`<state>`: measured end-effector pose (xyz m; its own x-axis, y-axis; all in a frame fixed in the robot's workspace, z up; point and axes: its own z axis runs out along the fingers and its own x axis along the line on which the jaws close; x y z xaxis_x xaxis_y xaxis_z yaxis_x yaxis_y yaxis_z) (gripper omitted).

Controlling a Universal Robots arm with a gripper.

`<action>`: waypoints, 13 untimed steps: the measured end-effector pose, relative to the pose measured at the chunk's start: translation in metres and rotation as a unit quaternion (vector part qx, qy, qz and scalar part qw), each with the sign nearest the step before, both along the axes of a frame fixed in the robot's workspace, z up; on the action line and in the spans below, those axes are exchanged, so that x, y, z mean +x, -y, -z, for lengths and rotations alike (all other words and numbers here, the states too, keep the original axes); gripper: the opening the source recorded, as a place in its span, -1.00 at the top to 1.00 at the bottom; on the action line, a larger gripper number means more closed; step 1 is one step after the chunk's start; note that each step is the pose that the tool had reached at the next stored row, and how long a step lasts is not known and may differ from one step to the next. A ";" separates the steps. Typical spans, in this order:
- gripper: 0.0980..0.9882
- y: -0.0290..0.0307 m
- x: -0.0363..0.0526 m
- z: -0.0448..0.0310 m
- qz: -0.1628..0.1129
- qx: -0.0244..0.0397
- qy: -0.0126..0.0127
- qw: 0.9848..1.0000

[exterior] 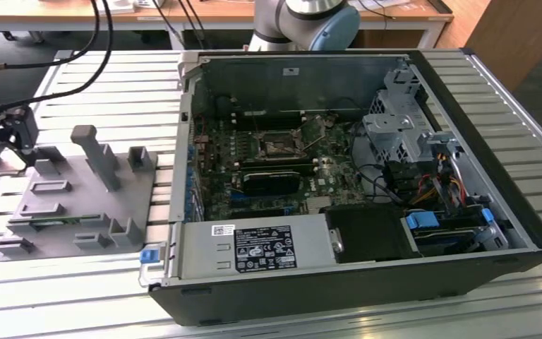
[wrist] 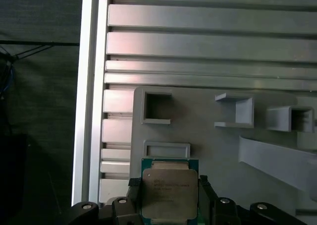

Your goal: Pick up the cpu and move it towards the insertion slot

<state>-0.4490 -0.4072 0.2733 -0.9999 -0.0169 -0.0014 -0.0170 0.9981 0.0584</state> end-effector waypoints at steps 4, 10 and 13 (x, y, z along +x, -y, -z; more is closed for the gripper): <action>0.00 -0.0002 0.0000 -0.0067 0.000 0.000 0.000 1.000; 0.00 -0.0005 0.0000 -0.0199 0.000 0.000 0.000 1.000; 0.00 -0.0008 0.0000 -0.0250 0.000 0.000 0.000 1.000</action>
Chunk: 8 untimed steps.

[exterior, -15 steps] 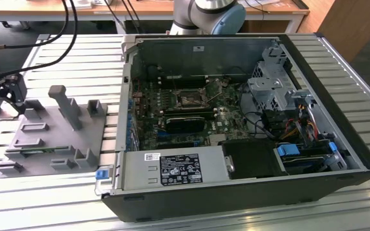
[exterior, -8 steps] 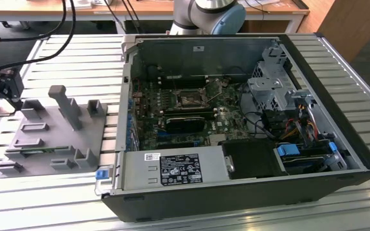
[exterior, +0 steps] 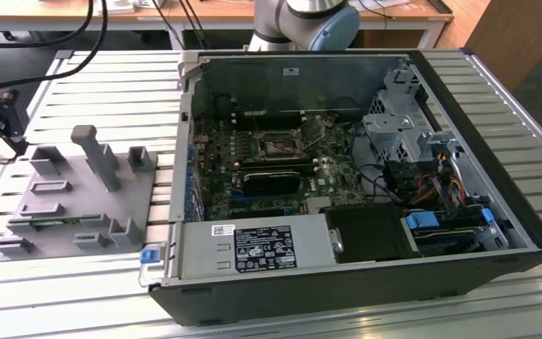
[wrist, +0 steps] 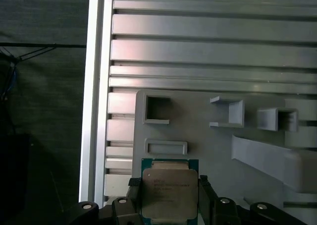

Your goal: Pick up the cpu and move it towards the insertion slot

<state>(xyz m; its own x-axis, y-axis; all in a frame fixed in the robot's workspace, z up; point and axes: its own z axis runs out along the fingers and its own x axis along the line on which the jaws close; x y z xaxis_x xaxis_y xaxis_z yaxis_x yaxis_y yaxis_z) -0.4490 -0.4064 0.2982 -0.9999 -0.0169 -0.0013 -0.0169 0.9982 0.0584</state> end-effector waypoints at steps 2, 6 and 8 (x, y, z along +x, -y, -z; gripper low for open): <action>0.00 -0.0001 0.0000 -0.0033 0.000 0.000 0.000 1.000; 0.00 -0.0008 0.0000 -0.0094 0.000 0.000 0.000 1.000; 0.00 -0.0011 0.0000 -0.0123 0.000 0.000 0.000 1.000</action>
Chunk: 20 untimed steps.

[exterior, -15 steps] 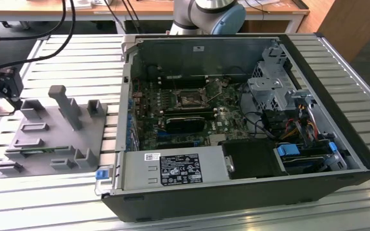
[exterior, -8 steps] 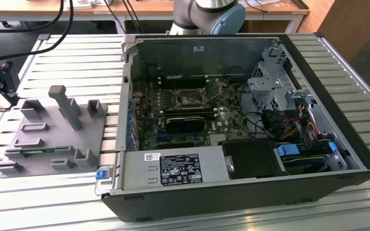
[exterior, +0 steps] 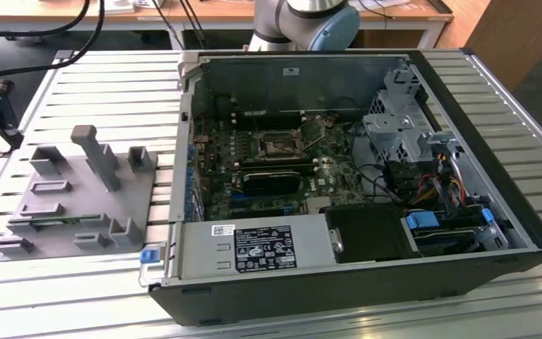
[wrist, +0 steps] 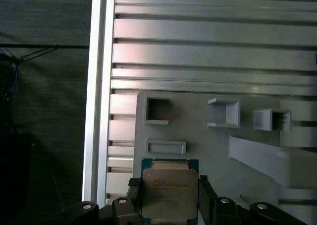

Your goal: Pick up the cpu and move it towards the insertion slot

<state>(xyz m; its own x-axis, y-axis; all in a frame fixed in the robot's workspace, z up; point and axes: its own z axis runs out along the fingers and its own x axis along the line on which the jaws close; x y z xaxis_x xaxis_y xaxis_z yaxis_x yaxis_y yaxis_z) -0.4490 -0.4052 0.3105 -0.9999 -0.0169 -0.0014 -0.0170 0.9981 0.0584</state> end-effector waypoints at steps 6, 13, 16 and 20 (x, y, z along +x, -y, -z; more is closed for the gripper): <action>0.00 -0.0016 0.0000 -0.0102 0.000 0.000 0.000 1.000; 0.00 -0.0037 0.0000 -0.0230 0.000 0.000 0.000 1.000; 0.00 -0.0042 0.0000 -0.0282 0.000 0.000 0.000 1.000; 0.00 -0.0056 0.0000 -0.0357 0.000 0.000 0.000 1.000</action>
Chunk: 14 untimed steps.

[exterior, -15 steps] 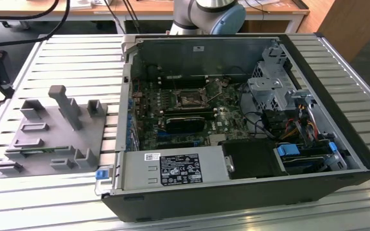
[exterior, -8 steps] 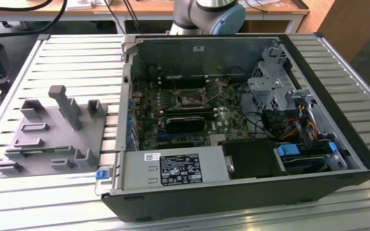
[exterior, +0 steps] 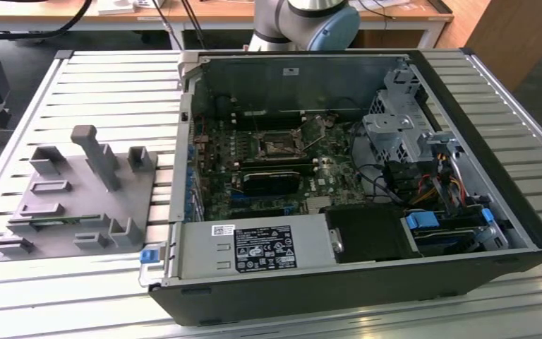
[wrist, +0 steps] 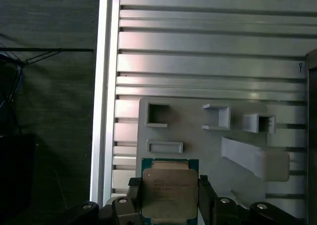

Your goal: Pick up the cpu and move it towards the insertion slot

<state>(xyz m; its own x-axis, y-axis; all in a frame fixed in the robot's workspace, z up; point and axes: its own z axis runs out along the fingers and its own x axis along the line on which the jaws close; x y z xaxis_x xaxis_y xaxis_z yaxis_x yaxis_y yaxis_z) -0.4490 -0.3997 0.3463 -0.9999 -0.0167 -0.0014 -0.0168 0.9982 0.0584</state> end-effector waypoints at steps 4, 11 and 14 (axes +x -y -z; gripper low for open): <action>0.00 -0.0005 0.0002 -0.0091 0.000 0.000 0.000 1.000; 0.00 -0.0016 0.0011 -0.0236 0.000 0.000 0.000 1.000; 0.00 -0.0020 0.0016 -0.0321 0.000 0.000 0.000 1.000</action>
